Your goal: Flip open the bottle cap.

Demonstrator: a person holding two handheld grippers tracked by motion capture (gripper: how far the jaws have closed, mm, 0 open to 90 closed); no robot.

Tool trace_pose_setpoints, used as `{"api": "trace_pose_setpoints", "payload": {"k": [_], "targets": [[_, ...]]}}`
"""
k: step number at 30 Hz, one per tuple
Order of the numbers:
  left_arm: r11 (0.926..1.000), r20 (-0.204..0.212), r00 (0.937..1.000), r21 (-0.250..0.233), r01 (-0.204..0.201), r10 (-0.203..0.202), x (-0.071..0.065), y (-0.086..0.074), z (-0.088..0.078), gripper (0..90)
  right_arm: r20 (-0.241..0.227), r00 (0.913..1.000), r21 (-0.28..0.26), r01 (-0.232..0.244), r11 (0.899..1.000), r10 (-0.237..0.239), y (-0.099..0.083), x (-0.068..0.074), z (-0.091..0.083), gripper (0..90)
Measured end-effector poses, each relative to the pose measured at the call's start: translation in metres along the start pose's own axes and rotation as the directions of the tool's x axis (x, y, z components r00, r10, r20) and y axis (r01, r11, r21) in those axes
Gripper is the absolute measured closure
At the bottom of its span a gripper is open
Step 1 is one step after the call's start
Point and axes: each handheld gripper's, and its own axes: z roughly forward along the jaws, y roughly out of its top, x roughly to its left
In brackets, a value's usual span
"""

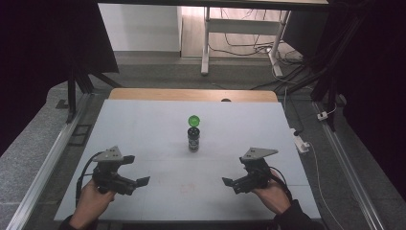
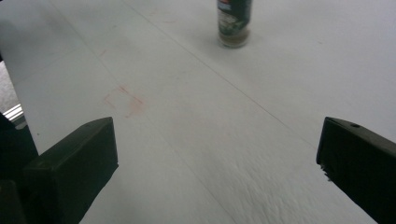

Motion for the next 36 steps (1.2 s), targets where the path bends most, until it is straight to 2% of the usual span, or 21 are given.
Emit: {"api": "trace_pose_setpoints", "payload": {"k": [7,14,23,29,36], "targets": [[0.9985,-0.036,0.9982,-0.029,0.047,-0.048,0.003,-0.02,-0.023,0.0,0.07,0.997,-0.024,-0.033,0.999,0.035,-0.018,-0.007,-0.025,0.0],[0.9948,-0.075,0.9927,-0.046,0.091,-0.095,0.007,-0.038,-0.039,0.0,0.132,0.9871,-0.04,-0.087,0.995,0.091,-0.037,-0.015,-0.047,0.0],[0.992,-0.143,0.9819,-0.04,0.12,-0.124,0.008,-0.056,-0.052,0.0,0.179,0.9723,-0.038,-0.146,0.989,0.15,-0.059,-0.022,-0.067,0.0],[0.9888,-0.174,0.9734,-0.028,0.147,-0.149,0.01,-0.065,-0.057,0.0,0.193,0.9618,-0.07,-0.183,0.981,0.194,-0.066,-0.024,-0.079,0.0],[0.9866,-0.215,0.9638,0.006,0.163,-0.158,0.01,-0.071,-0.061,0.0,0.206,0.9574,-0.062,-0.193,0.979,0.202,-0.071,-0.024,-0.086,0.0]]}}
